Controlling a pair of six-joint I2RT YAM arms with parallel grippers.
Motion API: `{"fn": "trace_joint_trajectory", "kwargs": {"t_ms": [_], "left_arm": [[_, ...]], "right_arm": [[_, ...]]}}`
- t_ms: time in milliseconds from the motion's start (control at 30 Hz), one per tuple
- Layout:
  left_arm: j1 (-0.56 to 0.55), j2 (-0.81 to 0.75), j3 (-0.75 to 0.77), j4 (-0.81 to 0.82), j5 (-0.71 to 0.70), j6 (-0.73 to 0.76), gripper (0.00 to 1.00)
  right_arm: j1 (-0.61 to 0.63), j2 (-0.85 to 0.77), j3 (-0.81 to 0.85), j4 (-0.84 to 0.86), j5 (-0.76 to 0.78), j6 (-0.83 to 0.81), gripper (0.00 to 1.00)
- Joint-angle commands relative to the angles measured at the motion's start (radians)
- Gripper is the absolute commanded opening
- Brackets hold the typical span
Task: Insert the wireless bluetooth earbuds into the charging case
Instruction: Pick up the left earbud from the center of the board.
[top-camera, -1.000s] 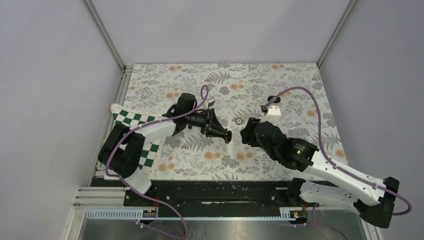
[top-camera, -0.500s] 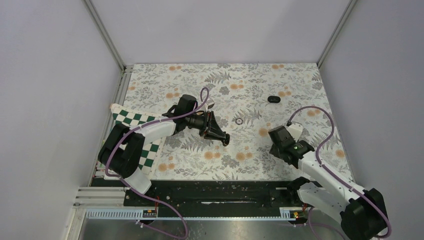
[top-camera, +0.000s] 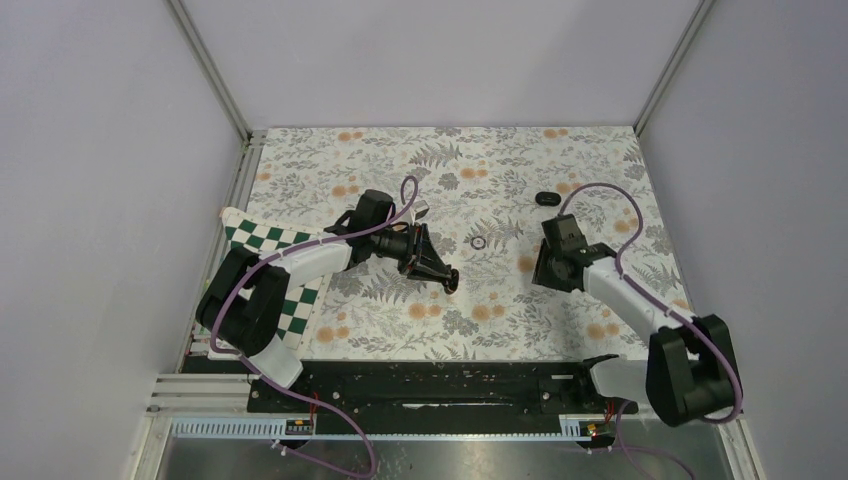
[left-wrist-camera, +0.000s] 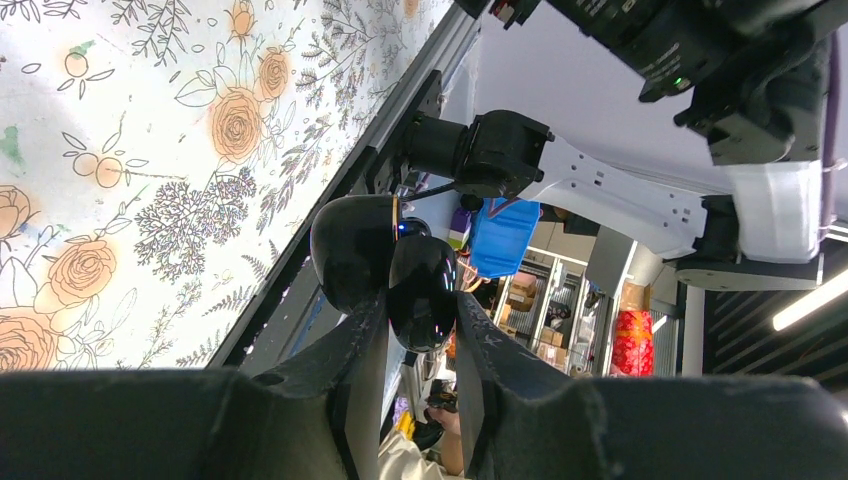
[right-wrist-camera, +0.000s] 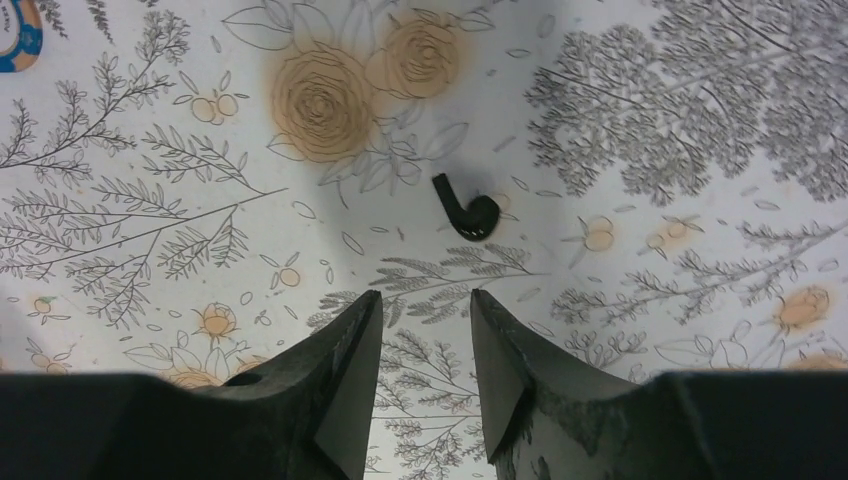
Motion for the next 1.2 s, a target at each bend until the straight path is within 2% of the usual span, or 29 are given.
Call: {"fn": "trace_joint_trajectory", "kwargs": {"t_ms": [0,100,233,300,600,767,1000,1167], "left_arm": [[0.005,-0.035,0.046,0.017,-0.003,0.020,0.00],[0.005,-0.031,0.049,0.016,-0.001,0.020,0.00],[0.005,-0.036,0.056,0.002,0.002,0.031,0.00],[0.005,-0.035,0.058,-0.008,0.003,0.037,0.00],[0.008,-0.037,0.062,-0.014,0.006,0.045,0.00],[0.012,-0.031,0.061,-0.015,0.006,0.048,0.00],[0.012,-0.022,0.063,-0.012,0.007,0.048,0.00],[0.013,-0.019,0.060,-0.006,0.004,0.045,0.00]], "right_arm": [[-0.017,0.112,0.095,-0.051,-0.115,-0.112,0.46],[-0.027,0.154,0.118,-0.067,-0.096,-0.084,0.50],[-0.034,0.168,0.124,-0.059,-0.053,-0.037,0.70],[-0.043,0.188,0.138,-0.063,-0.044,-0.026,0.73],[-0.075,0.354,0.223,-0.033,-0.111,-0.040,0.72],[-0.075,0.371,0.225,-0.020,-0.167,-0.040,0.72],[-0.072,0.321,0.170,0.090,-0.310,0.005,0.67],[-0.025,0.352,0.200,0.118,-0.387,0.028,0.65]]}}
